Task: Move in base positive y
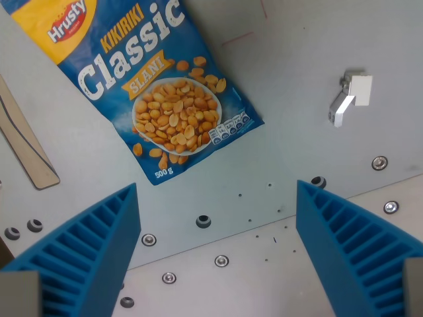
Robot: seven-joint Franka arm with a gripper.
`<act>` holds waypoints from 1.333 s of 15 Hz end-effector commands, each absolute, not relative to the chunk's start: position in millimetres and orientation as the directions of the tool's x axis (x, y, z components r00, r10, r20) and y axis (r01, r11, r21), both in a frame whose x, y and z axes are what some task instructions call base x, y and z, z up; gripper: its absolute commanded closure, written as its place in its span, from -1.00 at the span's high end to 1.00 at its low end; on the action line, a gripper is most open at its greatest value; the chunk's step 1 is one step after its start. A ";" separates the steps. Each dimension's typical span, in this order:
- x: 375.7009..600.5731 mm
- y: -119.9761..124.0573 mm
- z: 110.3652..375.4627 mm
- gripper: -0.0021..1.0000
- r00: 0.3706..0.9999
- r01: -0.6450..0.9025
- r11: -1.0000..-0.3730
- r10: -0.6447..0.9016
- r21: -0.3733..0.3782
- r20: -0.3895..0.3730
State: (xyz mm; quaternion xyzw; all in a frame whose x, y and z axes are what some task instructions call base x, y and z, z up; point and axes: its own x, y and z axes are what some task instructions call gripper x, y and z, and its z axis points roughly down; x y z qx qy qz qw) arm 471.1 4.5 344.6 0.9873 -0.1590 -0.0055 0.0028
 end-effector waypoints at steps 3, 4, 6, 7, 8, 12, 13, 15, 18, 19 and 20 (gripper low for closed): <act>466.7 21.5 346.8 1.00 0.949 -0.314 -0.949 -0.314 0.006 -0.006; 465.3 27.2 346.7 1.00 0.949 -0.314 -0.949 -0.314 0.006 -0.006; 462.6 38.7 346.6 1.00 0.949 -0.314 -0.949 -0.314 0.006 -0.006; 461.3 44.4 346.5 1.00 0.949 -0.314 -0.949 -0.314 0.006 -0.006; 460.0 50.1 346.5 1.00 0.949 -0.314 -0.949 -0.314 0.006 -0.006; 454.8 72.9 346.3 1.00 0.949 -0.314 -0.949 -0.314 0.006 -0.006; 453.6 78.5 346.3 1.00 0.949 -0.314 -0.949 -0.314 0.006 -0.006; 451.0 89.9 346.2 1.00 0.949 -0.314 -0.949 -0.314 0.006 -0.006; 447.3 106.9 346.1 1.00 0.949 -0.314 -0.949 -0.314 0.006 -0.006; 446.1 112.6 346.1 1.00 0.949 -0.314 -0.949 -0.314 0.006 -0.006; 444.9 118.3 346.1 1.00 0.949 -0.314 -0.949 -0.314 0.006 -0.006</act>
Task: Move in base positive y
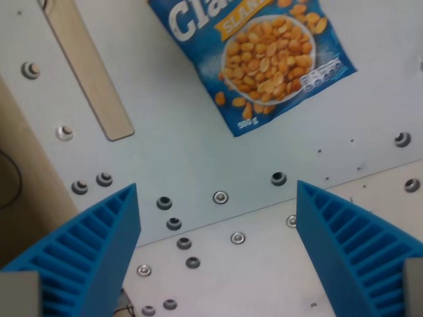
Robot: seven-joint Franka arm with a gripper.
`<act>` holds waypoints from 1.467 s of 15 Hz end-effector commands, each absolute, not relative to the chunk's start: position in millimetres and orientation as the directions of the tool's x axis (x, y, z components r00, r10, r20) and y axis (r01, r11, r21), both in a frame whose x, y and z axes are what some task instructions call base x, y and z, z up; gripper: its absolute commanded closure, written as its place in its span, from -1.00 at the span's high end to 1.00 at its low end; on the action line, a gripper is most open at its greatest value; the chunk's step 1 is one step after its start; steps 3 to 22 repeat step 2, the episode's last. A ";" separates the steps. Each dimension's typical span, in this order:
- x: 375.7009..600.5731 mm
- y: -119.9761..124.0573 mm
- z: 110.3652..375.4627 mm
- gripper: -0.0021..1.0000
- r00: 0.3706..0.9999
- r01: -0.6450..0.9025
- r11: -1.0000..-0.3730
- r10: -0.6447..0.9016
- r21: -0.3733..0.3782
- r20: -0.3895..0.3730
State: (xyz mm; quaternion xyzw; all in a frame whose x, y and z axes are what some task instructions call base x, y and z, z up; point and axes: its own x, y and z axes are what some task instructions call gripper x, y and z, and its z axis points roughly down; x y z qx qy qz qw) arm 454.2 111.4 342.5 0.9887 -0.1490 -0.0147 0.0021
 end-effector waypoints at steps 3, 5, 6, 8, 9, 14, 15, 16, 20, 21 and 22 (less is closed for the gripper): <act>442.4 129.6 346.1 1.00 0.949 -0.314 -0.949 -0.314 0.006 -0.006; 442.4 129.6 346.1 1.00 0.949 -0.314 -0.949 -0.314 0.006 -0.006; 442.4 129.6 346.1 1.00 0.949 -0.314 -0.949 -0.314 0.006 -0.006; 442.4 129.6 346.1 1.00 0.949 -0.314 -0.949 -0.314 0.006 -0.006; 442.4 129.6 346.1 1.00 0.949 -0.314 -0.949 -0.314 0.006 -0.006; 442.4 129.6 346.1 1.00 0.949 -0.314 -0.949 -0.314 0.006 -0.006; 442.4 129.6 346.1 1.00 0.949 -0.314 -0.949 -0.314 0.006 -0.006; 442.4 129.6 346.1 1.00 0.949 -0.314 -0.949 -0.314 0.006 -0.006; 442.4 129.6 346.1 1.00 0.949 -0.314 -0.949 -0.314 0.006 -0.006; 442.4 129.6 346.1 1.00 0.949 -0.314 -0.949 -0.314 0.006 -0.006; 442.4 129.6 346.1 1.00 0.949 -0.314 -0.949 -0.314 0.006 -0.006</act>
